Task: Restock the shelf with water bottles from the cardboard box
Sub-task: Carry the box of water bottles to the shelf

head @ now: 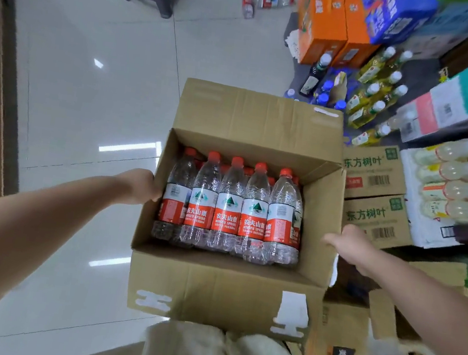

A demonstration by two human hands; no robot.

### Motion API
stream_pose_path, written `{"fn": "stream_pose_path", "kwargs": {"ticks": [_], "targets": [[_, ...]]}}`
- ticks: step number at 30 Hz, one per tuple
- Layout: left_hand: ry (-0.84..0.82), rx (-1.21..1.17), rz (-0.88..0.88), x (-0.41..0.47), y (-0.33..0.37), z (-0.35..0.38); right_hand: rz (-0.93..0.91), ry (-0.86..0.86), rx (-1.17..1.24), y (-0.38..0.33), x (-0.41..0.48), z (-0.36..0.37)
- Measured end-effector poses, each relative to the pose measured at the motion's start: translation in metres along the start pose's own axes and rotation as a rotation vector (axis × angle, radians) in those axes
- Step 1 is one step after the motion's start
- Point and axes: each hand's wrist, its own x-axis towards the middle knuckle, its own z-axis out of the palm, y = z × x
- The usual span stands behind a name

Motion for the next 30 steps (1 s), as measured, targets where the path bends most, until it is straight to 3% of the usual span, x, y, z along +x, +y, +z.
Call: {"fn": "stream_pose_path", "kwargs": {"ticks": [12,30], "targets": [[0.074,-0.186,-0.114,0.081,0.014,-0.175,-0.170,-0.008,-0.119,-0.234,0.089,-0.131],[0.024,-0.161,-0.077,0.292,0.047,-0.509,-0.074,0.007,-0.159,-0.557,0.218,-0.272]]}}
